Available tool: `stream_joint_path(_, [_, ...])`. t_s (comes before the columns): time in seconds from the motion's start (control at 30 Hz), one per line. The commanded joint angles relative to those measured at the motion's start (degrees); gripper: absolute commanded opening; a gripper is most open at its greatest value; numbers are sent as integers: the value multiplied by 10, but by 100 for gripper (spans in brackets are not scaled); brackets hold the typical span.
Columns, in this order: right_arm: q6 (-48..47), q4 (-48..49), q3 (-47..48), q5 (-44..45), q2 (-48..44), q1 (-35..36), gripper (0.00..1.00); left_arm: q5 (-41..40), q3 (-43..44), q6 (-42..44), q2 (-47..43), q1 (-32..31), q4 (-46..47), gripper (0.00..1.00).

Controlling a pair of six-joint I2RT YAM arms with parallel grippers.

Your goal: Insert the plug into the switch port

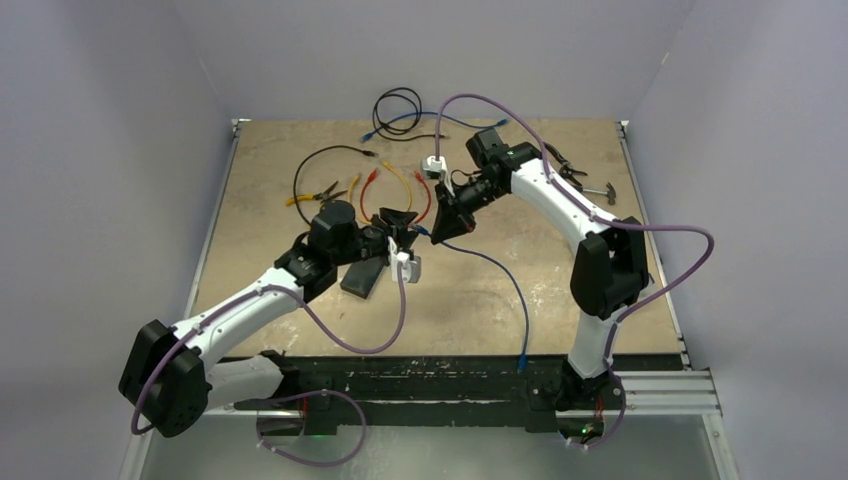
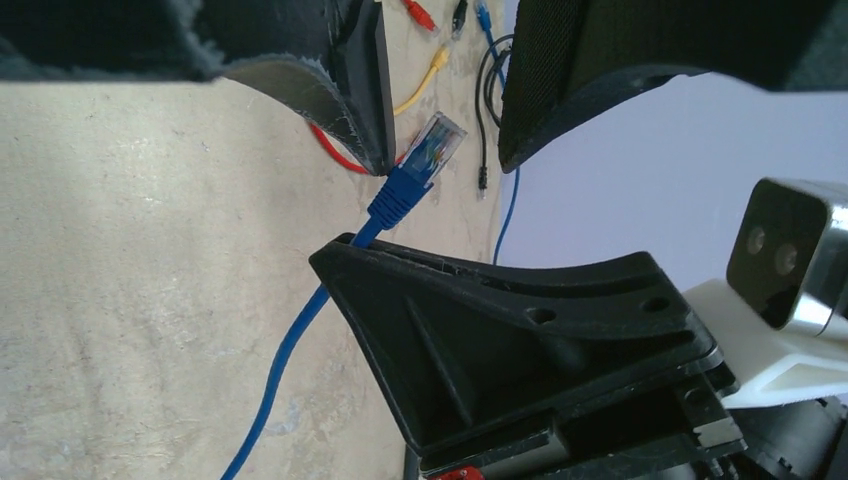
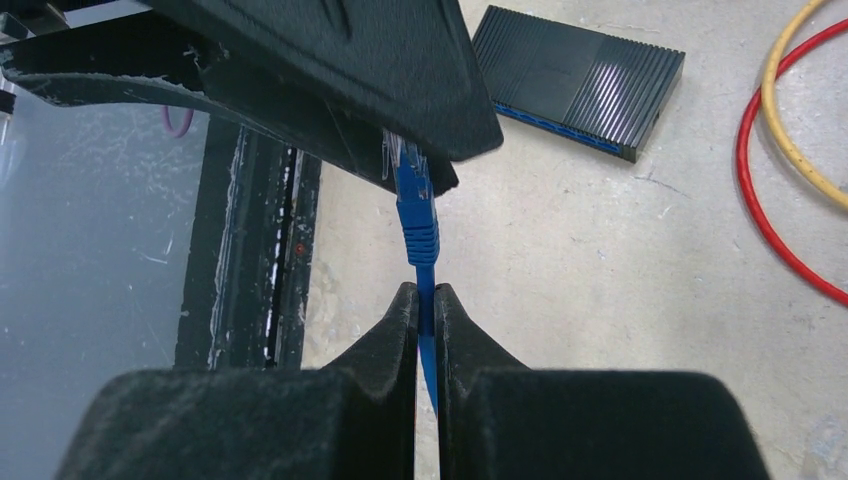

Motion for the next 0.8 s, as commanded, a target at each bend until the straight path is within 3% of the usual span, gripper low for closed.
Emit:
stream_joint_path(0.0, [9,-20,22,-1,-7,9,1,10,38,42,10,-12,-36,39])
stream_joint_path(0.43, [42,22,9,13,-33,10,5,-23,58,81,-1,-23,-142,3])
stream_joint_path(0.67, [128,147,-3,65,-89,8,37,-69,59,53,-29,-23,-160,0])
stream_joint_path(0.77, [157,197,-8,96,-117,1,45,-86,77,3,-35,-21,-159,0])
